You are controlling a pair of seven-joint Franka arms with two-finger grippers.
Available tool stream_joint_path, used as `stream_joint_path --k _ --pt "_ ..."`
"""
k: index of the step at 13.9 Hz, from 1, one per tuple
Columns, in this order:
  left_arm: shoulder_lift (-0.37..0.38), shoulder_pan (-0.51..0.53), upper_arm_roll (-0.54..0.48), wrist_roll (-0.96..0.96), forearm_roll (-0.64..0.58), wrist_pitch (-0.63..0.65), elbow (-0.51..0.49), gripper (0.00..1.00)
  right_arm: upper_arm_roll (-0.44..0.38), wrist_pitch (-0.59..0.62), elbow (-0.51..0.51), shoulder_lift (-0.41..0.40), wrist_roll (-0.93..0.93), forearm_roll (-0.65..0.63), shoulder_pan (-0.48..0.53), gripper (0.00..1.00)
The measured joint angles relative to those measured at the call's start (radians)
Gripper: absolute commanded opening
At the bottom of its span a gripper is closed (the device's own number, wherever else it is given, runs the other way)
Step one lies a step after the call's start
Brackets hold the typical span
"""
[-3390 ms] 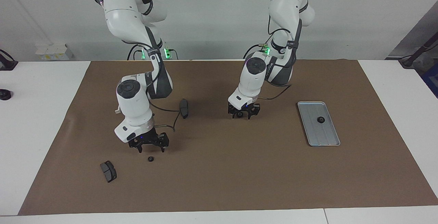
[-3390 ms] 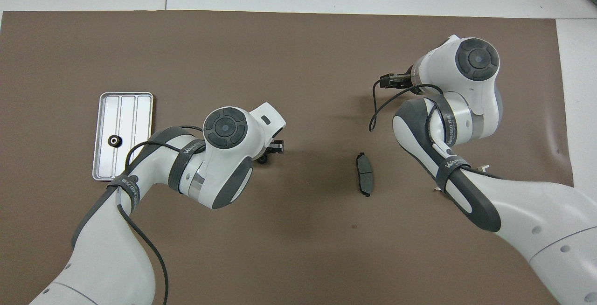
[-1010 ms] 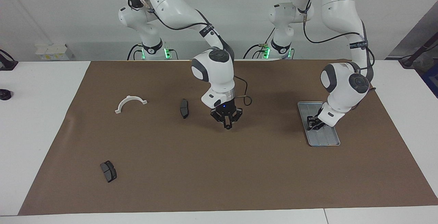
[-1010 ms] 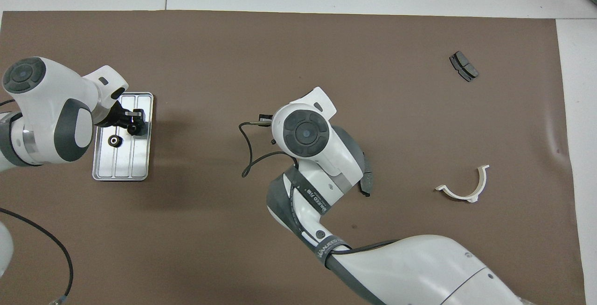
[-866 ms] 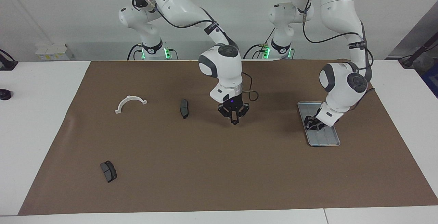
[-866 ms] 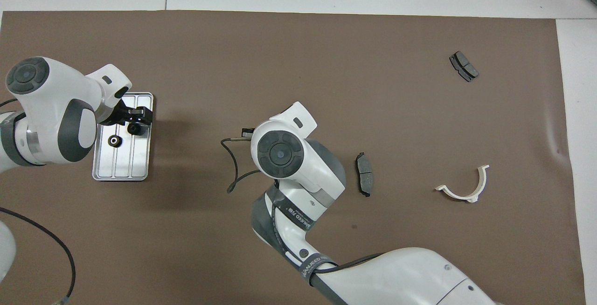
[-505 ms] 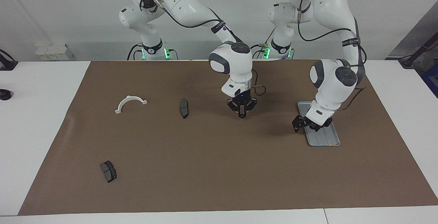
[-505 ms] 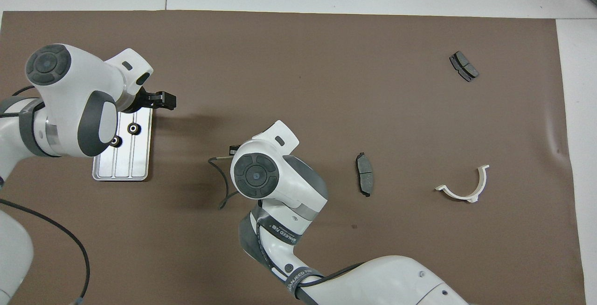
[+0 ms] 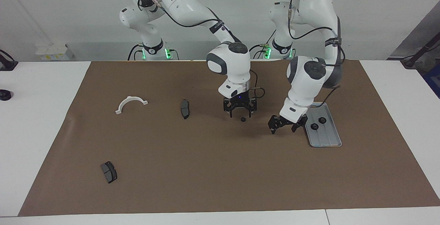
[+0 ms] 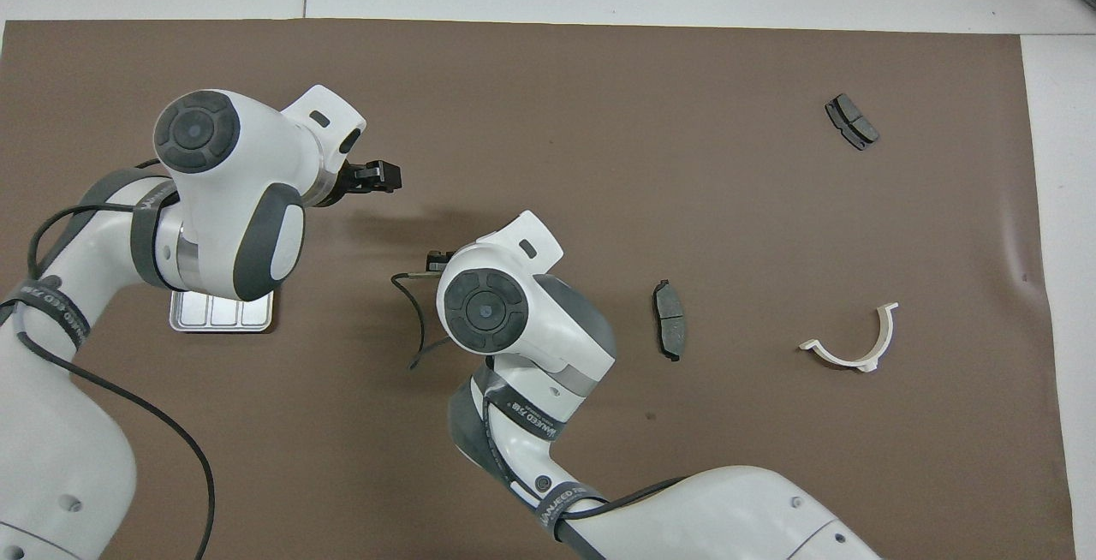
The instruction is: Pick bearing gear from pile to tray
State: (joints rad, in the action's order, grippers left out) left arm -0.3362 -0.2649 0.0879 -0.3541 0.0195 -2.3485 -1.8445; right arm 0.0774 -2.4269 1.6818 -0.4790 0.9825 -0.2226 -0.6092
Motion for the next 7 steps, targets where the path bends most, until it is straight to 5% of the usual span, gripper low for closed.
stream_joint_path --k 7 --pt "-0.016 -0.190 -0.001 -0.039 0.000 -0.008 -0.040 0.71 0.000 0.079 0.302 0.319 -0.167 0.013 0.202 1.00"
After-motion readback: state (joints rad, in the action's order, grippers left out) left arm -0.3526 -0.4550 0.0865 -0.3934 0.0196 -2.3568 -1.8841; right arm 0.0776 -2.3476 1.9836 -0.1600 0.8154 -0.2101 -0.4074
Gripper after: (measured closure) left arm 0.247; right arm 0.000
